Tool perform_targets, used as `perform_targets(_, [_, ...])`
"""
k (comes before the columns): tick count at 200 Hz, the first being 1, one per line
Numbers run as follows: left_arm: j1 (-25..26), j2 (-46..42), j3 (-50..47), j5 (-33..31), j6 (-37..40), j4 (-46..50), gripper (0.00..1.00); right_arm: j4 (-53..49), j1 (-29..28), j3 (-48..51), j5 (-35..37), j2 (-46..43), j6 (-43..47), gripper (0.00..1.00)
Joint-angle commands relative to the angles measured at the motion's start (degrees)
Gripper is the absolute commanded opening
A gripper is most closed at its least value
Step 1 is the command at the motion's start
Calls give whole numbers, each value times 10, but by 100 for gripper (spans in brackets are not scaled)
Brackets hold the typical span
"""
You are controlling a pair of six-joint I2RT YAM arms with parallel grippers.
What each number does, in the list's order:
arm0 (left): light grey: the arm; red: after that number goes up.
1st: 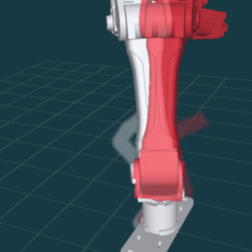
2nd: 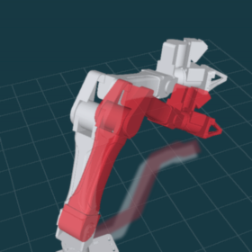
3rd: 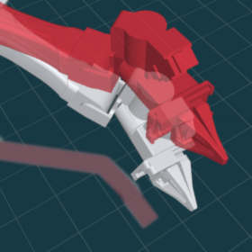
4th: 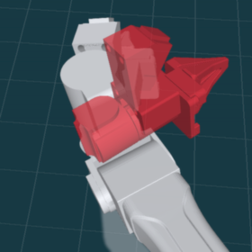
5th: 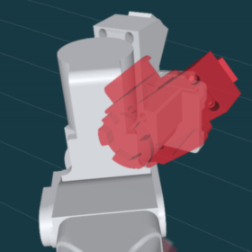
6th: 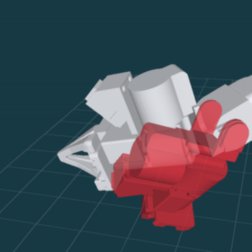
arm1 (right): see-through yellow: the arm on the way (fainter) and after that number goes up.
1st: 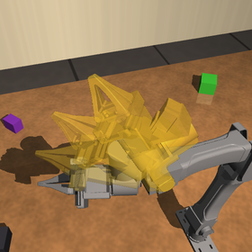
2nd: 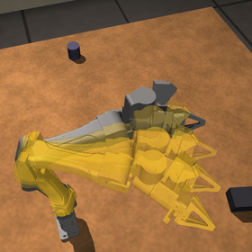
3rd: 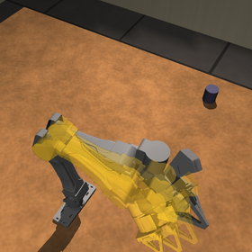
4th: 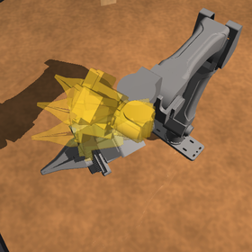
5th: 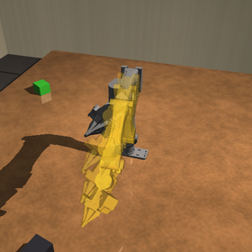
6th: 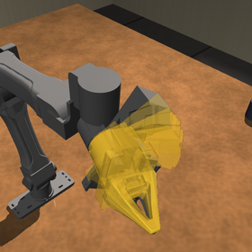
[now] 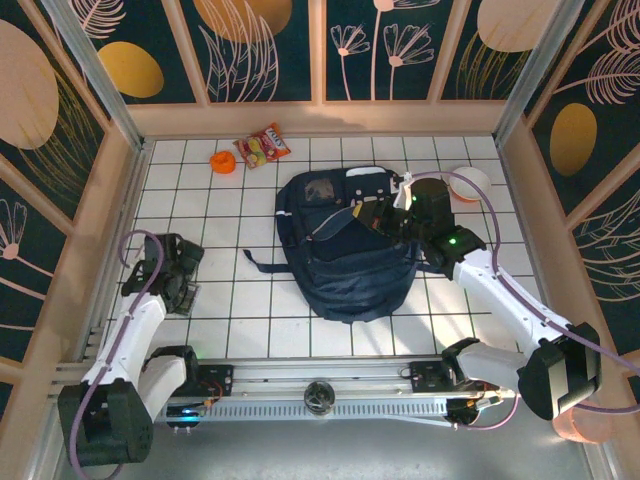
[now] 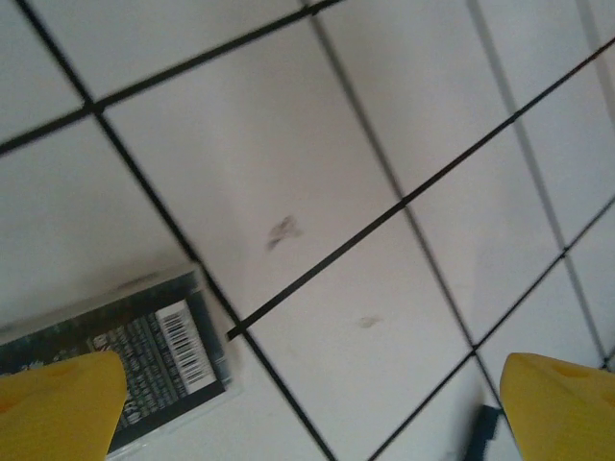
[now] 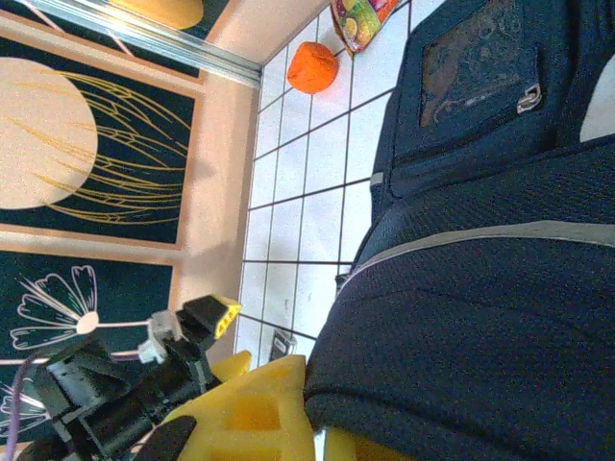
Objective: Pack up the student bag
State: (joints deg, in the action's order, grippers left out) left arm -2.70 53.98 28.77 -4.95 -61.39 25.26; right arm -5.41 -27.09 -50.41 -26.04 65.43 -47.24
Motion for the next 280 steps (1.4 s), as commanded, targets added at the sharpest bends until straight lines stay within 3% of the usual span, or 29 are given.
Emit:
perform_targets(1, [-4, 13, -25, 27, -32, -38, 99, 51, 5, -18, -2, -9, 18, 0])
perform_targets(39, [-4, 47, -33, 38, -6, -80, 99, 54, 5, -15, -5, -9, 16, 0])
perform_targets(101, [-2, 132, -61, 150, -34, -191, 98, 55, 5, -12, -3, -11, 14, 0])
perform_targets(165, [29, 188, 30, 161, 6, -214, 99, 71, 5, -14, -8, 1, 6, 0])
perform_targets(189, [30, 192, 104, 143, 108, -163, 99, 60, 5, -21, -7, 1, 12, 0])
perform_targets(212, [29, 162, 170, 107, 280, -88, 99, 44, 5, -21, 1, -5, 21, 0])
perform_targets(254, [30, 120, 247, 101, 583, 73, 99, 29, 6, -24, -10, -2, 38, 0])
perform_targets(270, [26, 133, 260, 46, 627, 135, 99, 21, 7, -28, -11, 2, 44, 0])
perform_targets(280, [17, 141, 266, 66, 639, 148, 97, 15, 8, -32, -12, 6, 47, 0])
